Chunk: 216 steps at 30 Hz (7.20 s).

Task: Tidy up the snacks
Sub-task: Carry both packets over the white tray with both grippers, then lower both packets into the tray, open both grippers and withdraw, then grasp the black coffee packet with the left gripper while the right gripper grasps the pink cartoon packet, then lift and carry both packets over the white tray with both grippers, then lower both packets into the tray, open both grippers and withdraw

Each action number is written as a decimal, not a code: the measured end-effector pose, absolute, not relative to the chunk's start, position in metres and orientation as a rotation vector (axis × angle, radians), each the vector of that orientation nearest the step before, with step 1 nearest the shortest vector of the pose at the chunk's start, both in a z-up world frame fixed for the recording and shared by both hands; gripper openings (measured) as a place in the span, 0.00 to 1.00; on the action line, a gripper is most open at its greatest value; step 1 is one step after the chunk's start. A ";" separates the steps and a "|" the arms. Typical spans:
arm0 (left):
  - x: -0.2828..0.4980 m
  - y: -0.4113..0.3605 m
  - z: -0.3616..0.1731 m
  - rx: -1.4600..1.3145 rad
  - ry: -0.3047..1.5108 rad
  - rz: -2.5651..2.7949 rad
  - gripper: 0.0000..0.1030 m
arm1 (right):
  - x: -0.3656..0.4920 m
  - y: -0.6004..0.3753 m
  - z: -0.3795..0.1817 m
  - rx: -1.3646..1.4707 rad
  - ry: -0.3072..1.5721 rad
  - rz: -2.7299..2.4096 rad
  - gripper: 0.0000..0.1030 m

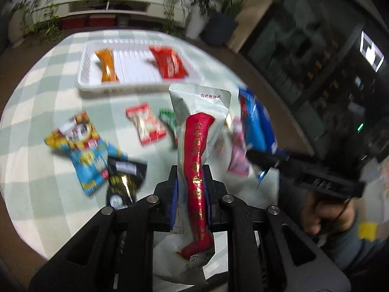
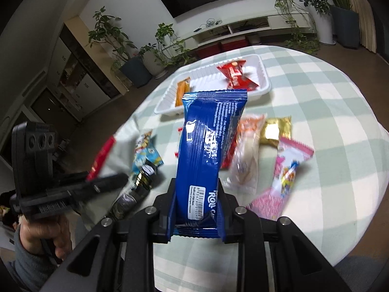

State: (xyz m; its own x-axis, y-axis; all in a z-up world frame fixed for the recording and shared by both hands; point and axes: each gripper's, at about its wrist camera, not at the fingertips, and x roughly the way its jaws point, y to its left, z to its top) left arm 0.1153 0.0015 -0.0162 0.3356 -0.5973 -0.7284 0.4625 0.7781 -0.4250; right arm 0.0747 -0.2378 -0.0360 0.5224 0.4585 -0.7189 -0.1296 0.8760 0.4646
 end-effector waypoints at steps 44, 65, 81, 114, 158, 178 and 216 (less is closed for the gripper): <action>0.393 -0.036 -0.098 -0.276 1.134 -0.452 0.18 | 0.355 -0.195 -0.112 0.170 1.217 0.274 0.29; 0.263 0.012 0.012 -0.181 0.839 -0.512 1.00 | 0.230 -0.228 0.005 0.305 0.916 0.370 0.84; 0.089 0.036 -0.052 0.063 1.010 -0.361 1.00 | 0.029 -0.252 -0.029 0.360 0.852 0.266 0.86; 0.101 0.009 -0.095 0.231 1.139 -0.395 0.20 | 0.034 -0.255 -0.054 0.330 0.991 0.127 0.84; 0.098 0.049 -0.062 -0.188 1.013 -0.508 0.20 | 0.083 -0.288 -0.052 0.337 0.990 0.062 0.17; 0.305 0.033 0.024 -0.126 0.884 -0.460 0.20 | 0.271 -0.189 0.037 0.236 0.856 0.343 0.17; 0.393 -0.016 -0.089 -0.050 1.062 -0.385 0.35 | 0.353 -0.169 -0.091 0.144 1.063 0.236 0.35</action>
State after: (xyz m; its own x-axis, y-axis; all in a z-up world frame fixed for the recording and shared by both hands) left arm 0.3927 -0.0163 -0.0893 0.4276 -0.3315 -0.8410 0.2843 0.9325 -0.2230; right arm 0.3529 -0.1687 -0.0909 0.4646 0.2603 -0.8464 -0.1217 0.9655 0.2301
